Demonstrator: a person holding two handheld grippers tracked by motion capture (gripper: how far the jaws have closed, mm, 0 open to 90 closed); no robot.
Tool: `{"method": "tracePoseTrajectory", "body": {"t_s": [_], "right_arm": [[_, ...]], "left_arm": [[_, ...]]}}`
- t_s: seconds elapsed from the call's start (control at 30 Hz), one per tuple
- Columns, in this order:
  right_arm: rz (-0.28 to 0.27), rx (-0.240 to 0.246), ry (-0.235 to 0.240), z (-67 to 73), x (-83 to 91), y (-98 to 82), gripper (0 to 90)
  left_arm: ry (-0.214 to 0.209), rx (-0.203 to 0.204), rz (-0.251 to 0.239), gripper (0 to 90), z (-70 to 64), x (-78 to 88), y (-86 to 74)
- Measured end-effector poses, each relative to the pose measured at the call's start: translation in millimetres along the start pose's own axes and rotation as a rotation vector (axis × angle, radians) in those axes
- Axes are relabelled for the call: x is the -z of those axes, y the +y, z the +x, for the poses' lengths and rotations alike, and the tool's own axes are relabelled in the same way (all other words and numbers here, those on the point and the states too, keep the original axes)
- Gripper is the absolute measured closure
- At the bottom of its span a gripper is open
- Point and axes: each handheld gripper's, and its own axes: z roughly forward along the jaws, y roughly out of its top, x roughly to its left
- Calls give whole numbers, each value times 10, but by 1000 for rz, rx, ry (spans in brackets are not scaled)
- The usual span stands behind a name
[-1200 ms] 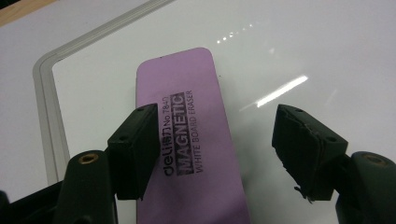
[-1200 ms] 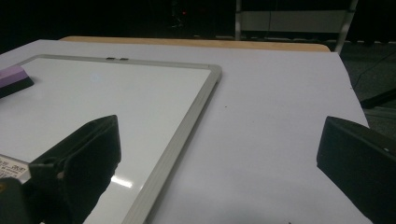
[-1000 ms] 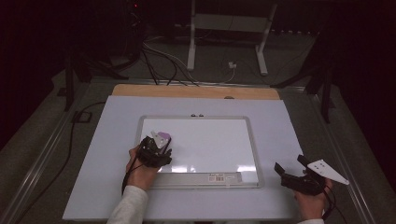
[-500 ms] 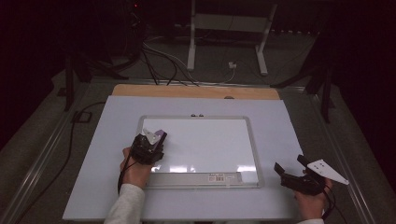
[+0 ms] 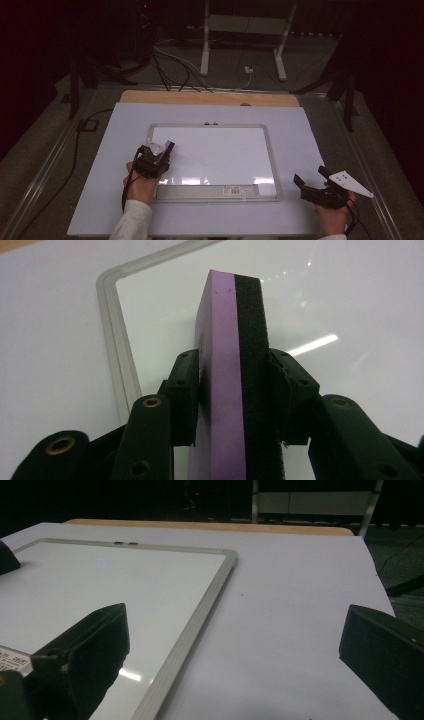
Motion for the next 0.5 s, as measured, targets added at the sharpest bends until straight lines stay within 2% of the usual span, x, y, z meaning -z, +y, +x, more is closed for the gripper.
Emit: {"method": "tracePoseTrajectory", "body": {"t_s": [0.23,0.5], "right_arm": [[0,2,2,6,-5,0,1],[-2,3,4,12,-10,0,1]], "left_arm": [[-22,20,6,619,13,124,-103],[-19,35,18,622,-15,281,-238]]}}
